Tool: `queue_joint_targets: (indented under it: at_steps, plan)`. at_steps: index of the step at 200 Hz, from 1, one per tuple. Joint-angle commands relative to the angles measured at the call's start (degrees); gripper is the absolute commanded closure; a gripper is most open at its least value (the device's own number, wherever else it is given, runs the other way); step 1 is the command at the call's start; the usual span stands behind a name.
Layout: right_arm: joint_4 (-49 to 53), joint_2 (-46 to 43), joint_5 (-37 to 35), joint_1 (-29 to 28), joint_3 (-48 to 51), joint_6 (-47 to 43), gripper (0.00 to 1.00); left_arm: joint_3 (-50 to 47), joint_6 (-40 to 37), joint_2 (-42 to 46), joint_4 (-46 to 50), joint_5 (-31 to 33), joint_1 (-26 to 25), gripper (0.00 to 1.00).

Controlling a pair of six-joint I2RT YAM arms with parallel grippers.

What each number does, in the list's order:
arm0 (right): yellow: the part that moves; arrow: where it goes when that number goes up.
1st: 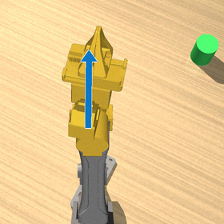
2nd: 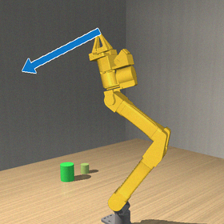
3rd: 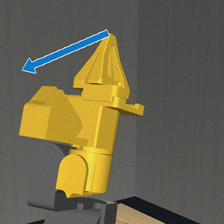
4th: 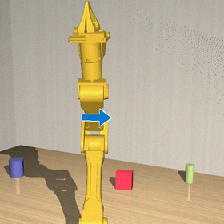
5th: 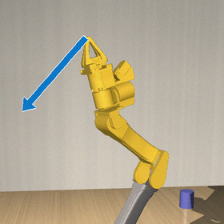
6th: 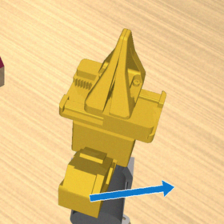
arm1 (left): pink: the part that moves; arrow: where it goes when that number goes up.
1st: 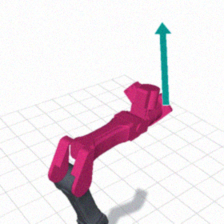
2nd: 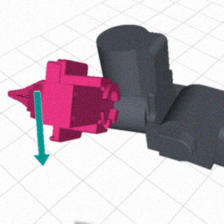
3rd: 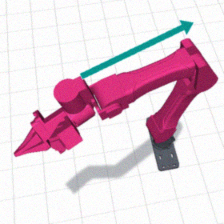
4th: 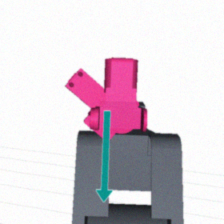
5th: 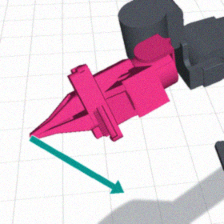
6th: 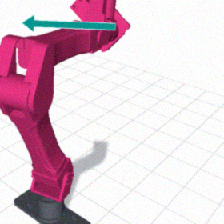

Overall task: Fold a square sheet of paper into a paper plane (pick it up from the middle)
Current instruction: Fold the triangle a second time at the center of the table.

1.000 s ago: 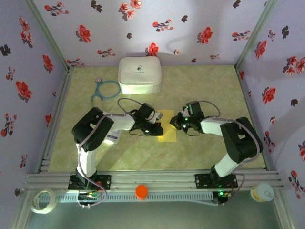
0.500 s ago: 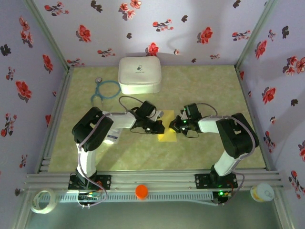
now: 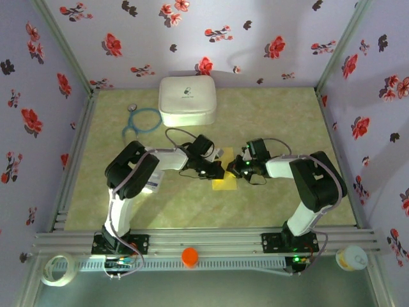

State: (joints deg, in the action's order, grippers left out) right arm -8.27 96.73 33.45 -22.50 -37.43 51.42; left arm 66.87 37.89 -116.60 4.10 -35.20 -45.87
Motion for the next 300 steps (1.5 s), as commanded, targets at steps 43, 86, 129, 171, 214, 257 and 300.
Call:
queue_joint_targets:
  at_steps: [43,86,129,171,214,257,300]
  plan:
    - [3.0,1.75,-3.92,1.65,2.54,-0.43,1.0,-4.95,-3.29,4.17,6.18,1.63,-0.98,0.91]
    - [2.76,1.62,-3.86,1.76,2.86,-0.23,1.0,-7.31,-6.91,7.49,9.11,1.08,-1.33,0.89]
    - [2.0,1.31,-3.32,1.76,3.04,0.35,1.0,-10.38,-9.15,10.47,12.44,3.73,-1.99,0.92]
    - [0.39,0.8,-0.38,1.57,2.07,0.13,1.0,-11.52,-8.36,16.93,6.78,4.65,-1.97,0.96]
    - [4.21,-4.41,-0.22,0.8,-1.04,-0.93,0.89,-6.87,-7.23,16.04,3.17,5.62,0.11,0.98]
    - [13.71,-13.59,-7.05,0.92,-0.03,-2.43,0.73,0.14,-6.93,11.02,4.36,5.58,1.2,0.97]
    - [15.02,-18.74,-7.71,0.85,3.76,-0.47,0.68,3.94,-7.03,6.41,5.44,5.13,1.31,0.95]
